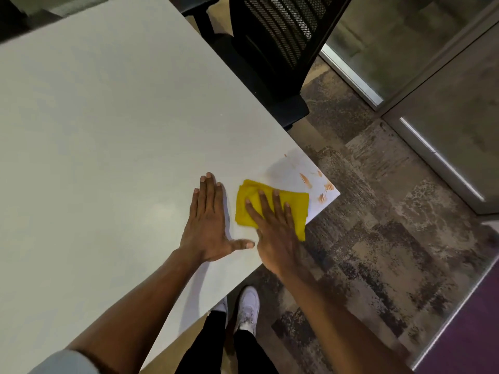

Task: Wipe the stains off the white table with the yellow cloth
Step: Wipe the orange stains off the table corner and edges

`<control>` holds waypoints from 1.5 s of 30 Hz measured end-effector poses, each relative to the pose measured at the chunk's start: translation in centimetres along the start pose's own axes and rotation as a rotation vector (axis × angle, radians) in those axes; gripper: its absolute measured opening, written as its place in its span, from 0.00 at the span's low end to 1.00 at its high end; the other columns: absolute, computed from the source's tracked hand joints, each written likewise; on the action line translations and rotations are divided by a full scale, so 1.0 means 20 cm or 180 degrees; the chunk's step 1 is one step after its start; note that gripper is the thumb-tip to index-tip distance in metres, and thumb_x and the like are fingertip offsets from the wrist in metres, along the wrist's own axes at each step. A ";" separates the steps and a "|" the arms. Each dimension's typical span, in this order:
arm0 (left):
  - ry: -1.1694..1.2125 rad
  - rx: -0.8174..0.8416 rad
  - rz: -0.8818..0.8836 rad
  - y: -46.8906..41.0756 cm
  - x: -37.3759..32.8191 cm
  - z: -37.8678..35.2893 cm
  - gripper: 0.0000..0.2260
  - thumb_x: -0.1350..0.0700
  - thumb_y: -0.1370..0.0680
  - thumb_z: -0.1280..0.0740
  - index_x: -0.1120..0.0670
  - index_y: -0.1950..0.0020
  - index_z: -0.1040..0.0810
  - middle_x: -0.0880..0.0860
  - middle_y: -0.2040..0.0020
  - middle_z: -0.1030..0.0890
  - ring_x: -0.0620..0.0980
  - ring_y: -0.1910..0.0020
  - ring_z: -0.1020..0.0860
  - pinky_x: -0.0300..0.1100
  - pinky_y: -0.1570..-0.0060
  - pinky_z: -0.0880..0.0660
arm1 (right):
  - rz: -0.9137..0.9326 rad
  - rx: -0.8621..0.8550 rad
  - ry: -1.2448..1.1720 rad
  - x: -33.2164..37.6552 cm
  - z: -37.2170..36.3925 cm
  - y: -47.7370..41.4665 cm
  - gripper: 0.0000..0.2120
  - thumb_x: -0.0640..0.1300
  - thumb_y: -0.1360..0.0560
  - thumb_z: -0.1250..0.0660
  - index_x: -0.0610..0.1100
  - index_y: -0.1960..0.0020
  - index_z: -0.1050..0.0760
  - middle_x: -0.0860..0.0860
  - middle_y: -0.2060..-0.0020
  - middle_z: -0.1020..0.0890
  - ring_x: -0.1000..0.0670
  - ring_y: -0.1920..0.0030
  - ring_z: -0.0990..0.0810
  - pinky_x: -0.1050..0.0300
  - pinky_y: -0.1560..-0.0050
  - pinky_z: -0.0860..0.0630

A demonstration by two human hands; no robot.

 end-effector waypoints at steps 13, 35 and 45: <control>-0.0052 0.0197 -0.0091 -0.12 0.08 0.00 0.76 0.09 0.41 0.48 0.62 0.15 0.70 0.62 0.16 0.75 0.61 0.15 0.73 0.62 0.14 0.62 | -0.0459 -0.0004 -0.0261 0.00 0.06 -0.29 0.36 0.34 0.20 0.41 0.56 0.17 0.45 0.50 0.15 0.50 0.40 0.16 0.59 0.35 0.17 0.56; 0.0248 -0.0130 -0.0032 -0.16 -0.03 -0.08 0.74 0.09 0.38 0.46 0.62 0.13 0.66 0.63 0.14 0.69 0.62 0.13 0.69 0.65 0.14 0.57 | -0.0532 0.0070 -0.0074 -0.13 0.09 -0.24 0.37 0.37 0.22 0.40 0.57 0.17 0.46 0.50 0.15 0.49 0.41 0.15 0.55 0.37 0.16 0.53; 0.0071 -0.0212 -0.0086 -0.17 -0.03 -0.11 0.72 0.10 0.36 0.48 0.64 0.13 0.61 0.64 0.13 0.66 0.64 0.12 0.65 0.66 0.14 0.54 | -0.0252 0.0082 -0.0168 -0.07 0.09 -0.39 0.36 0.35 0.19 0.42 0.56 0.16 0.48 0.50 0.15 0.51 0.41 0.15 0.58 0.36 0.17 0.55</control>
Point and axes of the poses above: each hand's wrist, its own y-axis away from the middle knuckle, its own z-axis out of the back of the hand, x = y × z, the point moved 4 cm from there along -y, towards the middle knuckle
